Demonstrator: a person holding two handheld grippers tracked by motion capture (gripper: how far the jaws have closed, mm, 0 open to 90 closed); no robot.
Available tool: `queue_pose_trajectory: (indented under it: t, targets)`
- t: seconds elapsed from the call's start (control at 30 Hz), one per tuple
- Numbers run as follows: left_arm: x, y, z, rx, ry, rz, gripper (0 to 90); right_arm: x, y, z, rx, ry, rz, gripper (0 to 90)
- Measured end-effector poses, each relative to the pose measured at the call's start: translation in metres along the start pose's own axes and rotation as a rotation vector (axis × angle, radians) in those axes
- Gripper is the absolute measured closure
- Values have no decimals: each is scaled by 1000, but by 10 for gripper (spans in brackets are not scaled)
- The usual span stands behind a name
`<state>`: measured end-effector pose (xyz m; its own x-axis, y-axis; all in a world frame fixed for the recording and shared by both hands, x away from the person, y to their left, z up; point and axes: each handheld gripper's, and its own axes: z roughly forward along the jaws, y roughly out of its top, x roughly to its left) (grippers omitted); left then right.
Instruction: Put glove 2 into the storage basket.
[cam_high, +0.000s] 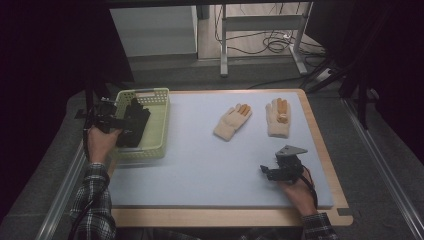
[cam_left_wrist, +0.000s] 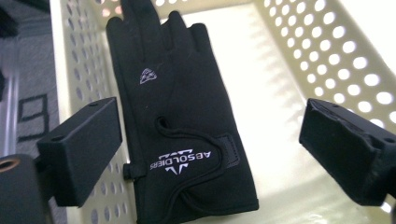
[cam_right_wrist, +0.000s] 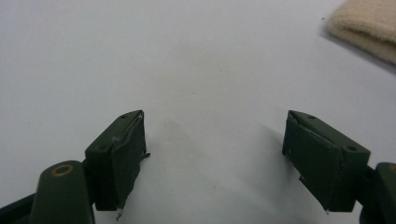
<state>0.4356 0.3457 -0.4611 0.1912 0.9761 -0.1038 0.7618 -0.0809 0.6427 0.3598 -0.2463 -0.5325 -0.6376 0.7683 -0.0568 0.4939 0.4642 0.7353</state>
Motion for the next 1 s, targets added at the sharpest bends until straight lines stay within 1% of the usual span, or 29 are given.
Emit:
queue_pose_trajectory:
  t: [0.03,0.1,0.13,0.17,0.23,0.3,0.33,0.37,0.47,0.6,0.67,0.73,0.77,0.8,0.83,0.87,0.9,0.97,1.0]
  targets:
    - [0,1,2,17,10,-8,68,0,0,0,0,0,0,210]
    - [0,2,8,40,-12,-18,70,0,0,0,-1,-1,-1,210]
    - [-2,2,13,38,-7,-35,71,0,0,0,-1,-2,-1,210]
    - [-2,2,13,38,-7,-35,83,0,0,0,-1,-2,-1,210]
    - [-5,3,16,24,-21,-34,89,0,0,0,-1,-1,-1,209]
    - [-12,4,17,17,-29,-10,89,0,0,0,0,-1,0,209]
    - [-21,5,15,-1,-28,13,89,0,0,0,-1,-1,-1,209]
    - [-21,5,15,-1,-28,13,89,0,0,0,-1,-1,-1,209]
    - [-35,6,10,-40,-66,35,80,0,0,0,-1,-1,-1,209]
    - [-53,4,1,-77,-119,82,68,0,0,0,2,-1,-2,209]
    - [-64,0,-2,-84,-144,112,58,0,0,0,2,-2,-2,209]
    - [-77,-4,-6,-93,-166,154,44,0,0,0,3,-1,0,209]
    - [-87,-9,-10,-104,-191,183,38,0,0,0,3,-2,0,209]
    - [-87,-9,-10,-104,-191,183,37,0,0,0,3,-2,0,209]
    - [-94,-12,-12,-111,-206,198,37,0,0,0,2,-2,-1,209]
    - [-107,-20,-16,-121,-225,250,32,0,0,0,2,-2,-1,209]
    - [-107,-20,-16,-121,-225,250,30,0,0,0,2,-2,-1,209]
    - [-121,-28,-20,-129,-241,301,24,0,0,0,3,-1,-1,209]
    - [-130,-34,-23,-143,-252,321,21,0,0,0,3,-2,-1,209]
